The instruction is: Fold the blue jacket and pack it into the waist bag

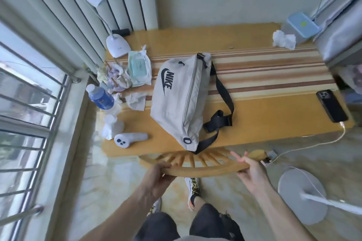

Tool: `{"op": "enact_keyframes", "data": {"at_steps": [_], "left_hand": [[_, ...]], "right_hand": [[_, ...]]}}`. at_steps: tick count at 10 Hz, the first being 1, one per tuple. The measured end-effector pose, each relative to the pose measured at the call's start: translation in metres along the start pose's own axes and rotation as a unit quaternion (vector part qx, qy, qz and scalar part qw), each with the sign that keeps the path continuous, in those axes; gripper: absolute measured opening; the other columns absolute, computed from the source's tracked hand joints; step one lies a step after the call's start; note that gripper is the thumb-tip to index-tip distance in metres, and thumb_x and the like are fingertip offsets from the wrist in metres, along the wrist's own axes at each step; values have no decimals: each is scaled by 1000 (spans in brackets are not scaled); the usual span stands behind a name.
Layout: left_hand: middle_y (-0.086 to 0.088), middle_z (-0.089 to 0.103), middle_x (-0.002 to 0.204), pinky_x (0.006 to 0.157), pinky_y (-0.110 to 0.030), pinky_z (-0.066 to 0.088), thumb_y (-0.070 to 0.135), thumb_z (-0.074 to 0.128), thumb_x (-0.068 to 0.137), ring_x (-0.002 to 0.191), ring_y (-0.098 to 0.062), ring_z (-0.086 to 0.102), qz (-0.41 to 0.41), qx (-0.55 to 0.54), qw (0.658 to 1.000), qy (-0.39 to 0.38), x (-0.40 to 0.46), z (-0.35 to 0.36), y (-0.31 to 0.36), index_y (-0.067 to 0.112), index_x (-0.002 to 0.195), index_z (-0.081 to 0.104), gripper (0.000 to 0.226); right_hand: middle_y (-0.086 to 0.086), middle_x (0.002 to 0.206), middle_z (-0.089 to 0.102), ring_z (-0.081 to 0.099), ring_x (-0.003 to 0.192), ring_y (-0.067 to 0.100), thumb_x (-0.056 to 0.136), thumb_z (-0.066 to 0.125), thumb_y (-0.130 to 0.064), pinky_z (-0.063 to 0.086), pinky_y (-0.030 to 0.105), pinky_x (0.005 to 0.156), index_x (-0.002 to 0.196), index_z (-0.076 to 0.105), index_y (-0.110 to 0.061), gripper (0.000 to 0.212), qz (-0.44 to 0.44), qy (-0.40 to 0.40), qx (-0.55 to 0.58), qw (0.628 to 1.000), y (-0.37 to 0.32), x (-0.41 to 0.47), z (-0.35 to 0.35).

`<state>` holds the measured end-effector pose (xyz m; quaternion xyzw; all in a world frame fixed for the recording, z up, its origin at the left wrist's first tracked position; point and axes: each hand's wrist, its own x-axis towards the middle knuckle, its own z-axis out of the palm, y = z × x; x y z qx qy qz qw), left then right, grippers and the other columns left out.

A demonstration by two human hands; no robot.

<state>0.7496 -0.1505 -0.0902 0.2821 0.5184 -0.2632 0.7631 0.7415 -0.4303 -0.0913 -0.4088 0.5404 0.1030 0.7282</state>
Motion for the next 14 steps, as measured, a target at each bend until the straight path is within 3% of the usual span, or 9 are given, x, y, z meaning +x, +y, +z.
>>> {"op": "enact_keyframes", "data": {"at_steps": [3, 5, 7, 8, 9, 11, 12, 13, 14], "left_hand": [[-24, 56, 98, 109, -56, 44, -19, 49, 87, 112, -43, 62, 25, 28, 997, 64, 22, 28, -28, 1, 91, 51, 21], [-18, 68, 92, 62, -26, 62, 7, 75, 86, 81, -25, 69, 49, 193, 970, 136, 17, 25, -19, -5, 101, 62, 23], [-16, 71, 87, 75, -39, 56, 23, 82, 78, 81, -30, 68, 154, 335, 896, 247, 7, 22, -20, -4, 102, 65, 39], [-19, 58, 128, 95, -44, 49, 31, 78, 78, 116, -37, 56, 227, 479, 807, 262, 3, 15, -17, 1, 139, 38, 79], [-16, 44, 153, 113, -48, 34, 43, 69, 84, 141, -38, 37, 385, 657, 602, 240, 2, 7, -12, 13, 148, 40, 77], [-4, 75, 115, 115, -53, 30, 44, 39, 98, 115, -33, 65, 432, 826, 345, 107, 9, -6, -26, 33, 107, 71, 35], [-4, 76, 89, 105, -60, 42, 38, 33, 98, 90, -34, 69, 406, 859, 296, 96, 4, -9, -29, 31, 93, 72, 40], [-7, 75, 88, 100, -59, 44, 39, 27, 97, 89, -36, 69, 402, 868, 277, 92, -4, -7, -27, 29, 93, 72, 46], [-7, 74, 93, 94, -51, 43, 45, 22, 97, 90, -34, 66, 429, 865, 250, 74, -1, -9, -26, 30, 102, 72, 52]], "right_hand": [[29, 136, 59, 57, 125, 37, 87, 38, 17, 36, 58, 114, 127, 46, -16, 52, 31, -39, 26, 998, -23, 46, -27], [17, 127, 67, 58, 123, 30, 87, 58, 9, 48, 46, 100, 132, 50, -4, 48, 22, 13, -96, 995, -30, 45, -24], [26, 117, 65, 63, 92, 35, 82, 79, -12, 51, 40, 81, 115, 52, -5, 43, -143, 170, -335, 916, -27, 20, -17], [27, 136, 50, 61, 111, 43, 81, 81, -18, 53, 43, 85, 144, 37, -12, 77, -244, 156, -472, 833, -23, 9, -19], [21, 153, 38, 35, 141, 44, 87, 72, -37, 43, 55, 109, 135, 56, -22, 53, -324, 130, -640, 684, -13, 3, -22], [1, 122, 72, 51, 137, 37, 102, 18, -56, 8, 50, 123, 99, 72, -31, 59, -398, 24, -774, 491, 18, 3, -33], [-2, 99, 74, 66, 110, 30, 101, 20, -47, 10, 53, 119, 91, 72, -29, 56, -394, 31, -798, 454, 22, -2, -28], [-4, 113, 69, 59, 116, 23, 103, 24, -48, 9, 52, 123, 108, 69, -29, 49, -327, 5, -800, 502, 9, -18, -13], [-6, 112, 72, 65, 106, 16, 100, 47, -43, 46, 37, 103, 106, 71, -26, 30, -329, -36, -718, 612, -15, -37, 3]]}}
